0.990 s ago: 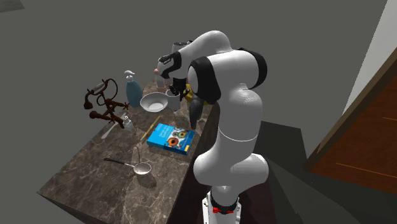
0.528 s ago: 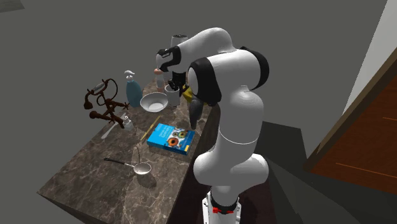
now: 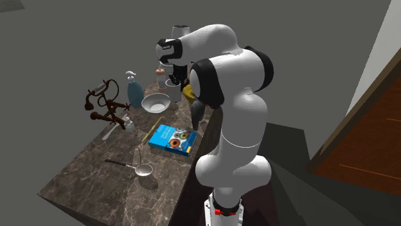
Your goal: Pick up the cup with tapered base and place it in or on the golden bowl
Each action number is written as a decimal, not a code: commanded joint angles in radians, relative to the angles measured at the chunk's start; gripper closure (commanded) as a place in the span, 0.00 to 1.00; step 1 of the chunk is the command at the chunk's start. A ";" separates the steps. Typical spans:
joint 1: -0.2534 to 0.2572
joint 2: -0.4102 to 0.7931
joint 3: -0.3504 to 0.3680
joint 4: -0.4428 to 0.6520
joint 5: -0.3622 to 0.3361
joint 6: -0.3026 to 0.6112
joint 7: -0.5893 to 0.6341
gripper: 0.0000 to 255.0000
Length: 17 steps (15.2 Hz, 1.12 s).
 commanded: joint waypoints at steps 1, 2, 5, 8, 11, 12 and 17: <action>-0.001 -0.008 -0.001 0.017 0.003 -0.025 -0.002 1.00; -0.002 -0.011 -0.001 0.028 0.003 -0.038 -0.001 1.00; -0.002 -0.016 -0.002 0.062 0.004 -0.077 0.000 1.00; -0.003 -0.020 -0.002 0.098 0.005 -0.117 0.002 1.00; -0.022 0.012 -0.021 0.152 -0.005 -0.144 -0.031 1.00; -0.031 0.029 -0.029 0.179 -0.010 -0.155 -0.047 1.00; -0.072 0.132 -0.068 0.336 -0.036 -0.221 -0.123 1.00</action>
